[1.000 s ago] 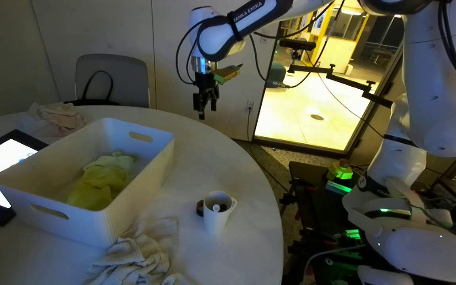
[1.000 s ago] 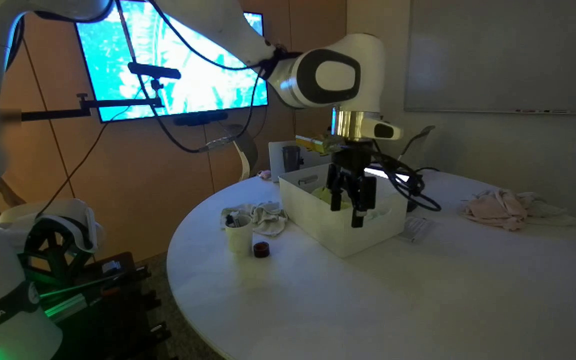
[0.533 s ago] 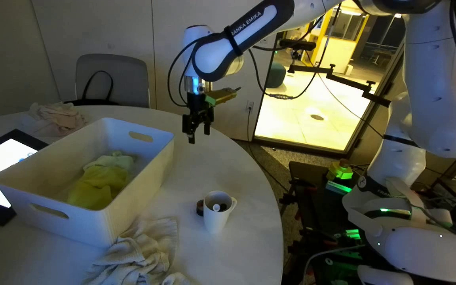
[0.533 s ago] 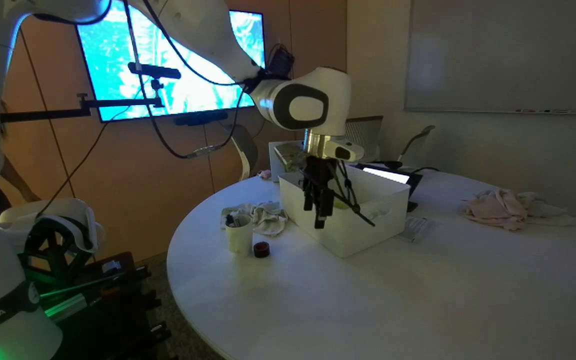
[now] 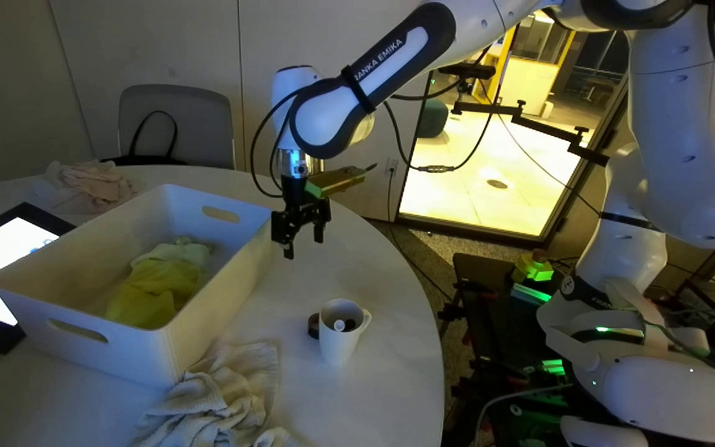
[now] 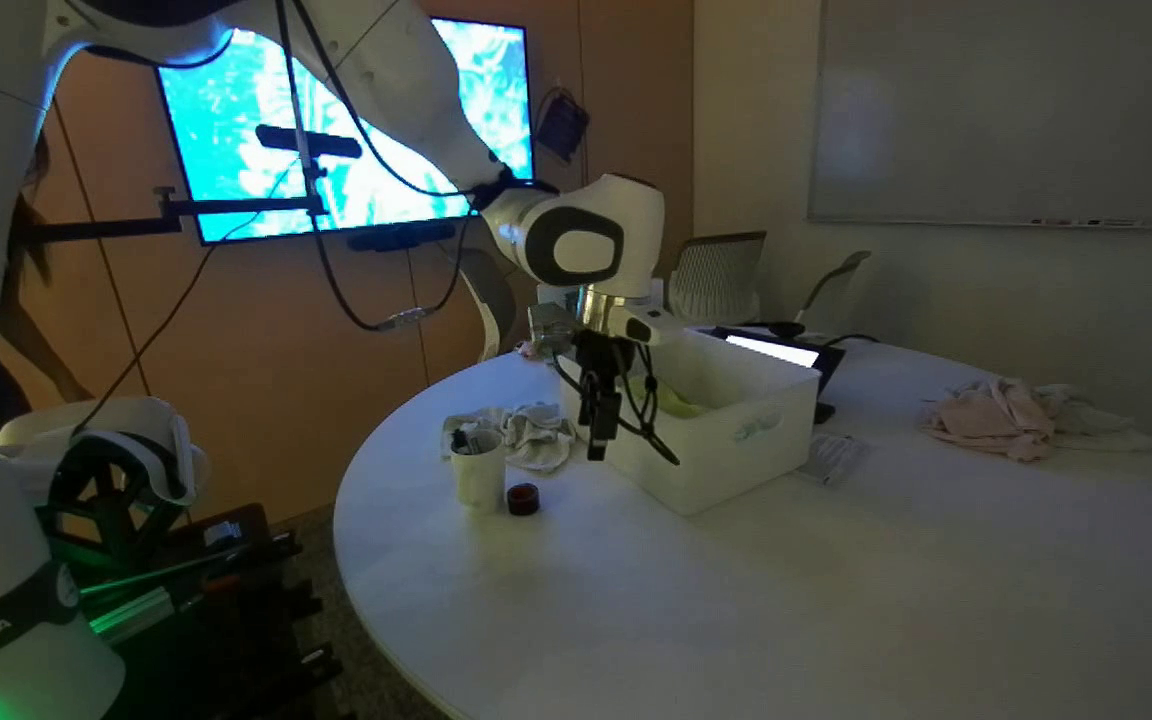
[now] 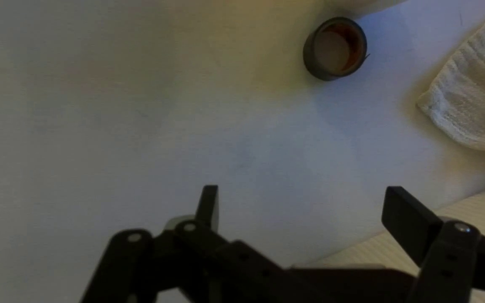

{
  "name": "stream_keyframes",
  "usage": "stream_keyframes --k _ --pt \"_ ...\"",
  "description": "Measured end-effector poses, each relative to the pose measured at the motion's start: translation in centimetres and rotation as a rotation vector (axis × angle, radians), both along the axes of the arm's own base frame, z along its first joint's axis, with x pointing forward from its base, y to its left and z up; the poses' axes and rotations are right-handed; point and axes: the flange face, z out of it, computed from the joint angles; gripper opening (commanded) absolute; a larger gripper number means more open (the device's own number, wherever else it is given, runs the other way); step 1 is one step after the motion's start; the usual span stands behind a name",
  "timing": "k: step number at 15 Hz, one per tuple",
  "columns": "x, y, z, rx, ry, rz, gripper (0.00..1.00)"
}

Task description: Put the green towel in the basket, then put the two markers in the cup, then put the other green towel in the basket, then the black tape in the cup, then the white towel in the basket

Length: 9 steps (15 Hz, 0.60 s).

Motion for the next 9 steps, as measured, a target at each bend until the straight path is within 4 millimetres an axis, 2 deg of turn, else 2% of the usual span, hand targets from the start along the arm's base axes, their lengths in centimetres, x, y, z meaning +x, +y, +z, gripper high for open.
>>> stream_keyframes --k 4,9 --pt "-0.2 2.1 -1.9 -0.003 0.027 -0.032 1.00" --pt "-0.4 3.1 -3.1 0.000 0.049 -0.066 1.00"
